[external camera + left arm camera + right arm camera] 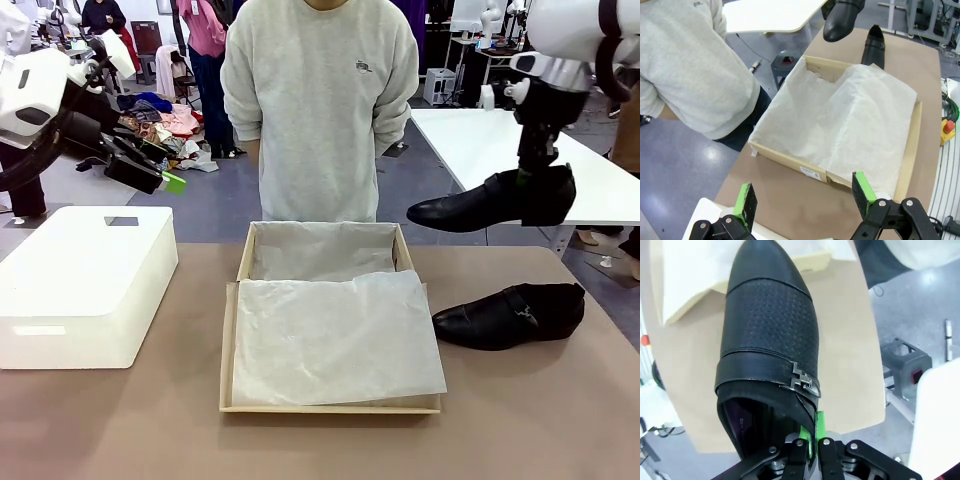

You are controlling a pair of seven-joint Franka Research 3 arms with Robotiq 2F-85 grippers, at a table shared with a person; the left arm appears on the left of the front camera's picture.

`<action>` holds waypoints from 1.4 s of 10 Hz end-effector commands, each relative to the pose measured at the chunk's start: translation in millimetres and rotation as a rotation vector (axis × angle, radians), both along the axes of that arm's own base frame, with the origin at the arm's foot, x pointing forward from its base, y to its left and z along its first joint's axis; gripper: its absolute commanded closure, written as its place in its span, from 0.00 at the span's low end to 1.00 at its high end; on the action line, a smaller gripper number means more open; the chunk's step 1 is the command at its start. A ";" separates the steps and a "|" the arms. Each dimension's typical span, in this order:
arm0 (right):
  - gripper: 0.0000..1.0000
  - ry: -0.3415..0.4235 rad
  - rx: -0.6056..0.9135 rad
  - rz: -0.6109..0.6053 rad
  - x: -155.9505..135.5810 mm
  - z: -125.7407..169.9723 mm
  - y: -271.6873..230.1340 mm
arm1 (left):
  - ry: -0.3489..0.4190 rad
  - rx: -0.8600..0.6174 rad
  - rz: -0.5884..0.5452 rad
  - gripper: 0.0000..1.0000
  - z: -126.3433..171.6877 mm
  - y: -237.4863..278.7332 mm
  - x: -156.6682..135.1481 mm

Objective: Pack the shoes into the box.
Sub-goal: Place one shoe of the Shoes into the Shoes Box.

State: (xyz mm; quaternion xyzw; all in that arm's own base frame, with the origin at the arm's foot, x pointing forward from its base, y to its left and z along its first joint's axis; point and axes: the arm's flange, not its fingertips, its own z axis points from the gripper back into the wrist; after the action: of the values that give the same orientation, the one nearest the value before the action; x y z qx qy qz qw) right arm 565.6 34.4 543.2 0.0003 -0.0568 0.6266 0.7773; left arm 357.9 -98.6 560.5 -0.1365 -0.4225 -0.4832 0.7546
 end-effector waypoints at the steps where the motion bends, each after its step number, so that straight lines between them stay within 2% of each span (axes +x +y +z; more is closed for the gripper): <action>1: 1.00 0.011 -0.053 0.028 1.3 14.9 28.8 | 0.001 -0.009 -0.011 0.00 -0.4 0.9 0.7; 5: 1.00 0.009 -0.036 0.070 -3.8 24.4 49.3 | 0.001 -0.009 -0.011 0.00 -0.4 0.9 0.7; 6: 1.00 0.006 -0.026 0.085 -6.5 14.1 52.7 | 0.001 -0.009 -0.011 0.00 -0.4 0.9 0.7; 12: 1.00 0.014 -0.026 0.086 -5.9 10.9 52.4 | 0.001 -0.009 -0.011 0.00 -0.4 0.9 0.7; 14: 1.00 -0.011 0.016 0.011 -4.8 18.4 77.4 | 0.001 -0.009 -0.011 0.00 -0.4 0.9 0.7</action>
State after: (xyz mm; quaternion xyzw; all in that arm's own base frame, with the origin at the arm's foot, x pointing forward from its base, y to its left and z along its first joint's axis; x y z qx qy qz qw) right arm 559.7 94.0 554.2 -0.0002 -0.0470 0.6527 0.7562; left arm 357.9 -98.6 560.5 -0.1364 -0.4224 -0.4831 0.7547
